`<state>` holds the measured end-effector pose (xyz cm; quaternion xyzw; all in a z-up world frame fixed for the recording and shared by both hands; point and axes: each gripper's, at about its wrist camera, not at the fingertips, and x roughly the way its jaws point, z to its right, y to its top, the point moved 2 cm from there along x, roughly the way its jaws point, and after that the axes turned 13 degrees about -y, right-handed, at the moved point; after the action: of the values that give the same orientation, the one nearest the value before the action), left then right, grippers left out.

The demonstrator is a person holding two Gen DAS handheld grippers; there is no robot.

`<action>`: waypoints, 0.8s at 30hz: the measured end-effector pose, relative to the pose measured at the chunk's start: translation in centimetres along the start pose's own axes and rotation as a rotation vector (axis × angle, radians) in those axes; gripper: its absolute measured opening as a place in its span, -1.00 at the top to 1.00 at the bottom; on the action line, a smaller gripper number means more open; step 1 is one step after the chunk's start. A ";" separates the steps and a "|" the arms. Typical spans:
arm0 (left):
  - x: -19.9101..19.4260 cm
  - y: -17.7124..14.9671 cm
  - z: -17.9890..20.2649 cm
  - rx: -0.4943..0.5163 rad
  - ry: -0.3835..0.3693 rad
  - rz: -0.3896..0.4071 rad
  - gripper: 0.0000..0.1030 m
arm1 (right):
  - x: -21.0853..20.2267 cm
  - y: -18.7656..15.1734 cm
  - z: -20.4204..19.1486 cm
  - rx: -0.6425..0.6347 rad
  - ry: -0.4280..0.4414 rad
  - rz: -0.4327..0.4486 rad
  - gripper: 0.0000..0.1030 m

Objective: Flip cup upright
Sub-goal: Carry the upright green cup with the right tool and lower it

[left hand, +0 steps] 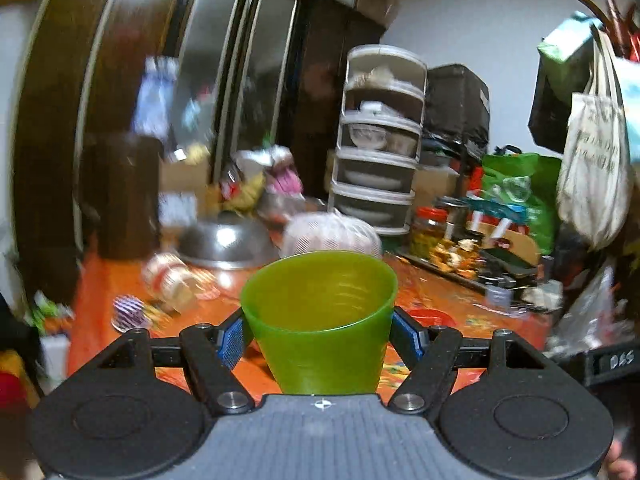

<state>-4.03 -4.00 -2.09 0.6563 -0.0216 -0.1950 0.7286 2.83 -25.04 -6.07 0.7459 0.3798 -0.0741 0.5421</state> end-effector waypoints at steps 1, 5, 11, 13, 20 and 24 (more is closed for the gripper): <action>-0.2 -0.4 0.2 0.017 0.027 0.017 -0.46 | -0.1 -0.4 0.0 -0.004 -0.010 0.035 -0.98; 0.9 -2.5 0.2 0.009 0.103 0.036 -0.46 | -0.3 -1.7 -0.1 -0.027 -0.062 0.202 -0.98; 2.9 -3.2 1.4 0.087 0.148 -0.008 -0.46 | -0.9 -2.7 -0.5 -0.084 -0.147 0.356 -0.98; 3.1 -3.5 1.4 0.072 0.142 -0.024 -0.46 | -0.9 -3.1 -0.7 -0.108 -0.165 0.365 -0.98; 2.7 -4.2 1.6 0.099 0.165 -0.039 -0.46 | -1.3 -3.8 -0.1 -0.086 -0.171 0.366 -0.98; 2.8 -4.4 1.2 0.079 0.163 -0.047 -0.46 | -1.0 -3.9 -0.2 -0.075 -0.169 0.355 -0.98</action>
<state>-2.88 -6.26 -6.83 0.6985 0.0456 -0.1569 0.6967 -0.48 -24.93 -8.41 0.7716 0.1979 -0.0254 0.6040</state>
